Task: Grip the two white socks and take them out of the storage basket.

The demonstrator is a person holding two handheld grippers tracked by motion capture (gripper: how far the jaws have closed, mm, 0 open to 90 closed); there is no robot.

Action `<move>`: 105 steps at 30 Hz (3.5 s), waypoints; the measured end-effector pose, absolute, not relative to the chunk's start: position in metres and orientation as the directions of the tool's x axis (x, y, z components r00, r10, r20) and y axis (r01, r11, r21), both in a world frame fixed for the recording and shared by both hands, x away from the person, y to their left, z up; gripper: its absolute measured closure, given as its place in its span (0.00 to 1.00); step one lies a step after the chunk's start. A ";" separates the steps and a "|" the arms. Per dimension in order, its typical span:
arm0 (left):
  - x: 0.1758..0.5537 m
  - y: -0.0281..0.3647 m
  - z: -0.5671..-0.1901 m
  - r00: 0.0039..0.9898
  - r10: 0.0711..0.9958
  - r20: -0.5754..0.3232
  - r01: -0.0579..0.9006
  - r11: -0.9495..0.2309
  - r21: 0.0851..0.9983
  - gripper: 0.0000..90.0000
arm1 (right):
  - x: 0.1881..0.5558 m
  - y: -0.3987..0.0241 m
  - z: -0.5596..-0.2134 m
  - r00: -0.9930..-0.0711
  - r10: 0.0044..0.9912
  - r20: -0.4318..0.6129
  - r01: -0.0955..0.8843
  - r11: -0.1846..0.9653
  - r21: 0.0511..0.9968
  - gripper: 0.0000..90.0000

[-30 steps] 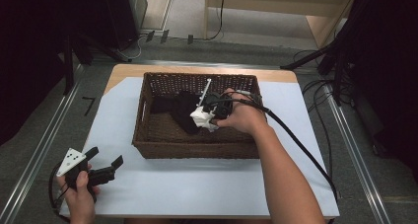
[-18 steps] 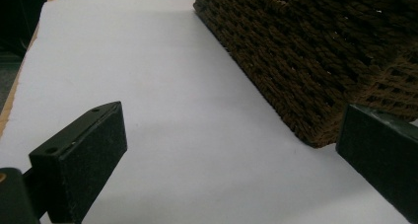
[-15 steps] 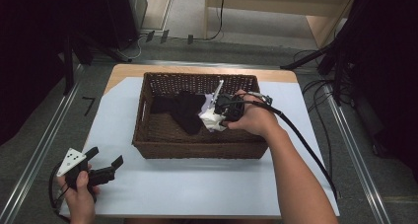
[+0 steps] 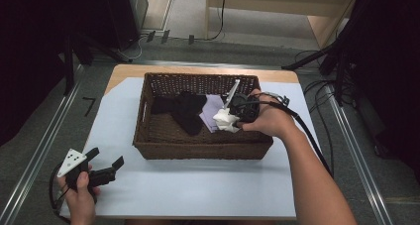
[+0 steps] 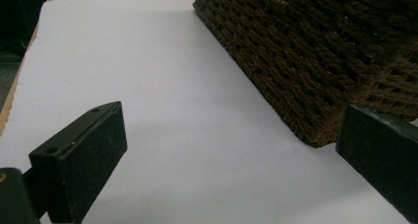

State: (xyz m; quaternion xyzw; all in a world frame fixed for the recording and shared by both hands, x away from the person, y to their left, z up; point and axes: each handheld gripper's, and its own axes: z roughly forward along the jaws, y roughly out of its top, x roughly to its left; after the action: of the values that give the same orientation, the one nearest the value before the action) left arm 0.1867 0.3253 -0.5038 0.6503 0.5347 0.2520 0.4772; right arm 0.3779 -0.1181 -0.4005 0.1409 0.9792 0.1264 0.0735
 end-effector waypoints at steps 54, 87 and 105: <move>0.187 0.326 -0.504 0.305 0.934 -0.184 0.453 0.028 0.891 0.00 | 0.368 -0.207 -0.333 -0.892 0.427 -0.147 0.369 0.877 0.308 0.83; 0.187 0.326 -0.504 0.307 0.935 -0.180 0.450 0.024 0.893 0.00 | 0.359 -0.289 -0.405 -0.797 0.601 -0.063 0.558 0.773 0.303 0.83; 0.186 0.326 -0.504 0.305 0.935 -0.178 0.448 0.024 0.894 0.00 | 0.353 -0.302 -0.458 -0.773 0.632 -0.054 0.604 0.759 0.245 0.81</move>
State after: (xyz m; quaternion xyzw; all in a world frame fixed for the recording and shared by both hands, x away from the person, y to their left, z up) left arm 0.1862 0.3257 -0.5038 0.6507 0.5317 0.2544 0.4788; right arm 0.3526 -0.3021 -0.4578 0.3303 0.9353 0.1076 0.0670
